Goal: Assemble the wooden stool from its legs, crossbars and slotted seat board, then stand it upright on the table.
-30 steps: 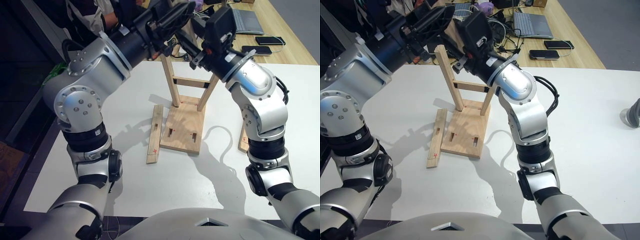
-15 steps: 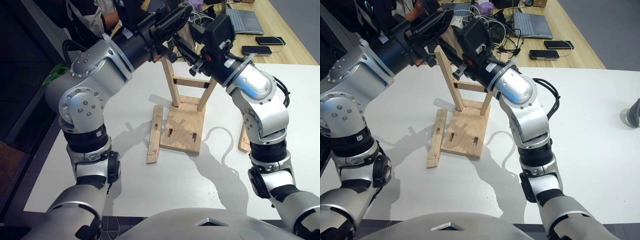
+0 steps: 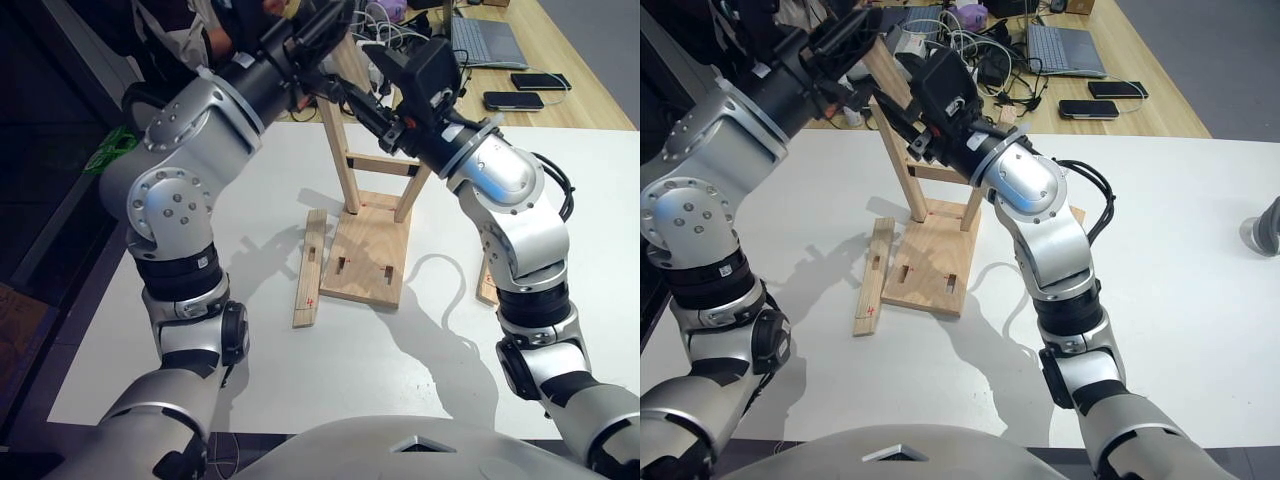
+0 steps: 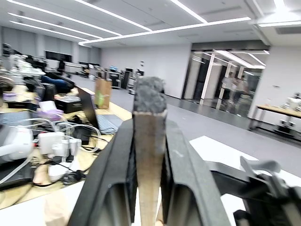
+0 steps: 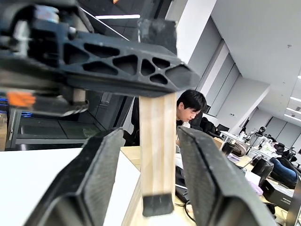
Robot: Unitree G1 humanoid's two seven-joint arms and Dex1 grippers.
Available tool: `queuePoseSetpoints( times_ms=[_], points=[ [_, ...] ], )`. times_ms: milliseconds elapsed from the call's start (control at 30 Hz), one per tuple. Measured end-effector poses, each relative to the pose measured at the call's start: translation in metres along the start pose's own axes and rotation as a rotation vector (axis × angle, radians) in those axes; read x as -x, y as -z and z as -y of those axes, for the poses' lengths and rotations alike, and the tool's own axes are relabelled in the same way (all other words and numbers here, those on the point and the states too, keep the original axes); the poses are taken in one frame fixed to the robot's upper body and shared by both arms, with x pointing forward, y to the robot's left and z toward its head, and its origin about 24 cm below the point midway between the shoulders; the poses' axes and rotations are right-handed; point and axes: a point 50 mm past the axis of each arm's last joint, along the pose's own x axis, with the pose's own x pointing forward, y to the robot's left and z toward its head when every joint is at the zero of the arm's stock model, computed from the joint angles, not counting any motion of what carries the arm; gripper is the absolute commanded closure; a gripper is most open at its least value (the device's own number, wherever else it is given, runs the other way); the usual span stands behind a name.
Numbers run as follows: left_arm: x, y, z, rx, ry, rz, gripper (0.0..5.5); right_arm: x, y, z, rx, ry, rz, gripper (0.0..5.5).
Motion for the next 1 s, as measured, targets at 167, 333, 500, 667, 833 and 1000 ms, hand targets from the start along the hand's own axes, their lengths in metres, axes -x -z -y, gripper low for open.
queuePoseSetpoints(
  times_ms=[167,333,500,667,833,1000],
  points=[
    [0.006,-0.007,-0.01,0.031,-0.08,0.049,5.1,0.006,0.003,0.023,-0.043,0.16,0.006,2.61],
    [0.057,-0.001,-0.022,0.131,-0.122,-0.04,5.1,0.032,-0.005,0.06,-0.219,0.295,0.041,2.61],
    [0.097,0.035,-0.035,0.212,-0.302,-0.189,5.1,0.078,0.011,0.058,-0.375,0.389,-0.014,2.61],
    [0.103,0.08,-0.045,0.326,-0.543,-0.232,5.1,0.111,0.054,0.026,-0.584,0.529,-0.146,2.61],
    [0.096,0.098,-0.044,0.411,-0.61,-0.214,5.1,0.128,0.079,0.004,-0.746,0.671,-0.218,2.61],
    [0.104,0.113,-0.041,0.439,-0.636,-0.26,5.1,0.133,0.087,0.001,-0.765,0.728,-0.241,2.61]
  ],
)
